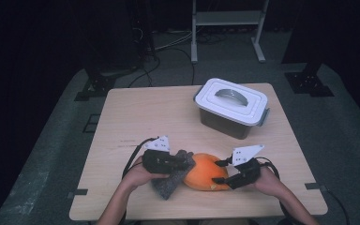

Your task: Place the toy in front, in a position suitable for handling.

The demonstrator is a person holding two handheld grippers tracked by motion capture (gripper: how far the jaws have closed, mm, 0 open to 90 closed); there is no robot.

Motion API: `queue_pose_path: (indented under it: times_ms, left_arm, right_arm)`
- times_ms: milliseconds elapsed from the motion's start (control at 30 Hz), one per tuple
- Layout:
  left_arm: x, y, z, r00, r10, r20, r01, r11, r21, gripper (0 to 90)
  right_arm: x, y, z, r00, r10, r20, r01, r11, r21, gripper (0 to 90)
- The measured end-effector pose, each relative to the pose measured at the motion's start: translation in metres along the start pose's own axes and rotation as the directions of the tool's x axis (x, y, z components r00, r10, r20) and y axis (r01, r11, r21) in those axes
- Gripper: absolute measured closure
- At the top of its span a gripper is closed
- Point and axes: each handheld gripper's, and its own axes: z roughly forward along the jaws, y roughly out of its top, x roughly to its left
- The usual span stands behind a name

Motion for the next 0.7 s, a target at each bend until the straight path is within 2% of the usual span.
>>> queue_pose_path:
  times_ms: [100, 200, 333, 400, 533, 633, 667, 700]
  left_arm:
    - [-0.001, 0.002, 0.003, 1.0, 0.004, 0.006, -0.004, 1.0, 0.001, 77.3]
    - [-0.001, 0.002, 0.007, 0.9998, 0.009, 0.018, -0.01, 0.9997, 0.02, 77.3]
    - [0.002, 0.001, 0.006, 0.9996, 0.007, 0.027, -0.008, 0.9996, 0.029, 77.3]
    - [0.001, 0.002, 0.006, 0.9996, 0.006, 0.027, -0.007, 0.9995, 0.032, 77.3]
    - [0.002, 0.004, 0.005, 0.9998, 0.007, 0.016, -0.008, 0.9992, 0.038, 77.3]
    - [0.005, 0.005, 0.003, 0.9991, -0.015, 0.038, 0.015, 0.9998, -0.011, 77.4]
    - [0.005, 0.005, 0.003, 0.9991, -0.015, 0.038, 0.015, 0.9998, -0.011, 77.4]
    - [0.004, 0.009, 0.003, 0.9974, -0.026, 0.067, 0.029, 0.9981, -0.055, 77.4]
  right_arm:
    - [0.0, -0.002, -0.002, 0.9999, 0.012, -0.007, -0.012, 1.0, 0.002, 38.7]
    - [0.001, 0.004, -0.007, 0.9996, 0.021, -0.018, -0.021, 1.0, 0.02, 30.3]
    - [-0.004, 0.017, -0.015, 0.9992, 0.038, -0.009, -0.038, 0.999, -0.006, 25.7]
    - [-0.008, 0.021, -0.012, 0.9995, 0.03, 0.01, -0.03, 0.999, 0.014, 23.0]
    - [-0.01, 0.021, 0.002, 0.9989, 0.046, -0.008, -0.046, 0.998, 0.036, 22.5]
    - [-0.009, 0.015, 0.008, 0.9988, 0.047, -0.012, -0.047, 0.999, 0.028, 31.1]
    - [-0.009, 0.015, 0.008, 0.9988, 0.047, -0.012, -0.047, 0.999, 0.028, 31.1]
    - [-0.007, 0.011, 0.008, 0.9991, 0.038, -0.018, -0.038, 0.999, 0.022, 34.0]
